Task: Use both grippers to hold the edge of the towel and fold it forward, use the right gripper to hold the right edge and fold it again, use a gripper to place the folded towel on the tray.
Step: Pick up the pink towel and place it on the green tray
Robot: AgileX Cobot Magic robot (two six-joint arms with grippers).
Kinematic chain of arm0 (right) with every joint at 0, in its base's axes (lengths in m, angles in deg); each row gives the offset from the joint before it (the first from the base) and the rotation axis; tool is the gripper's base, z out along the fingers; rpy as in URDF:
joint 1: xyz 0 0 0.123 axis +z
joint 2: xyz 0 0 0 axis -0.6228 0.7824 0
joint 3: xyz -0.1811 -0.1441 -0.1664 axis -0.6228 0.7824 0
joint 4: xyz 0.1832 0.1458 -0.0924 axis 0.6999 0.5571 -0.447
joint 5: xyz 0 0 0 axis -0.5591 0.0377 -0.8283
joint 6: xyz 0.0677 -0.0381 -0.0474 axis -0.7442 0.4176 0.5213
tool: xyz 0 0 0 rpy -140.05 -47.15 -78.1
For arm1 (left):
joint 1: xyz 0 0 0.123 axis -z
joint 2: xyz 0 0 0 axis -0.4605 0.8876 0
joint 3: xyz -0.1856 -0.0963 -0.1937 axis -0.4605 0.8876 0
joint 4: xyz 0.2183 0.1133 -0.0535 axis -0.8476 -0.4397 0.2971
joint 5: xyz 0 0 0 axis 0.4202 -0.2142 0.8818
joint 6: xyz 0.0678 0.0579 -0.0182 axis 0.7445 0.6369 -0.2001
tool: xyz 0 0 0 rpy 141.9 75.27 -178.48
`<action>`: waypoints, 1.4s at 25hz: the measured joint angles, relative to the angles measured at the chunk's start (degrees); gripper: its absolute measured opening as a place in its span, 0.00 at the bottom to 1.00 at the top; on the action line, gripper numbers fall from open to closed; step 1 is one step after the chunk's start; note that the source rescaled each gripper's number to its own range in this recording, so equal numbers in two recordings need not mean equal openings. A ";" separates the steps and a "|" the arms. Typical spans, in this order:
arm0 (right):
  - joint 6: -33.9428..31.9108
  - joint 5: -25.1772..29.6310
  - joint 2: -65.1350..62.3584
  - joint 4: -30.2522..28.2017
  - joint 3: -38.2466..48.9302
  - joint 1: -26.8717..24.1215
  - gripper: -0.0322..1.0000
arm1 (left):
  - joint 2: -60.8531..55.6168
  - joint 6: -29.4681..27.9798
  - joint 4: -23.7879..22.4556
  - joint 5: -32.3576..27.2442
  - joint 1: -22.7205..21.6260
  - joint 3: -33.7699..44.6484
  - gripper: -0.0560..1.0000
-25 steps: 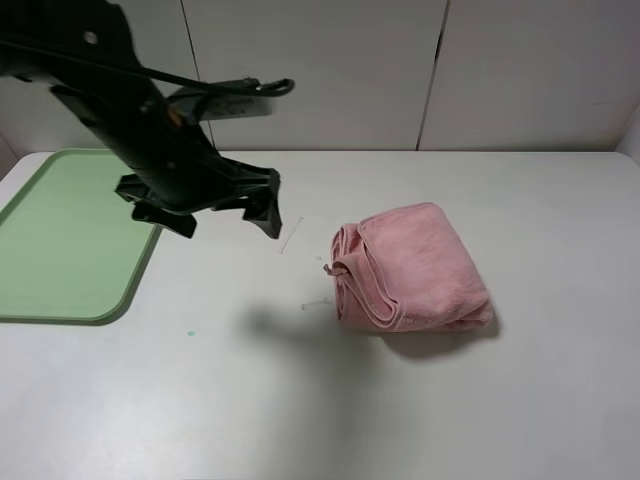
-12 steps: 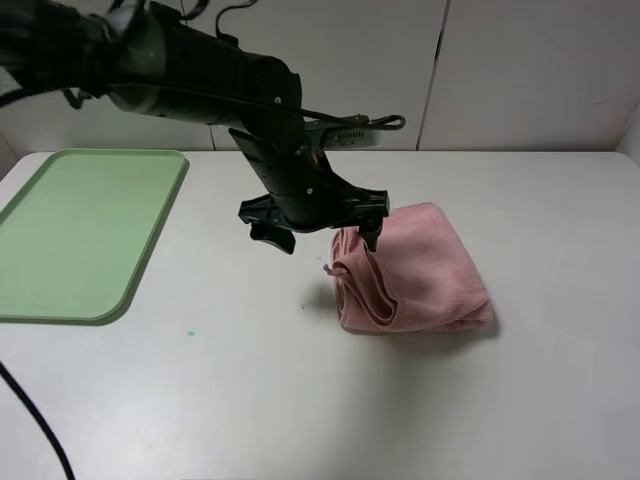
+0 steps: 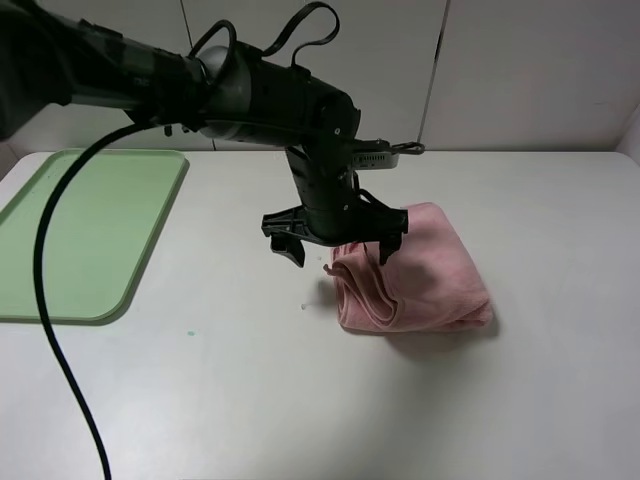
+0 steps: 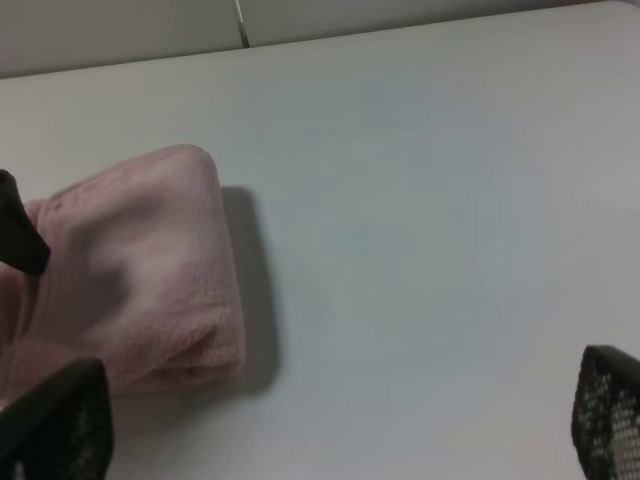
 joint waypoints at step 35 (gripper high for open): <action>0.00 0.00 0.00 0.41 0.00 0.00 1.00 | 7.52 -3.97 2.90 16.77 1.82 -0.60 0.63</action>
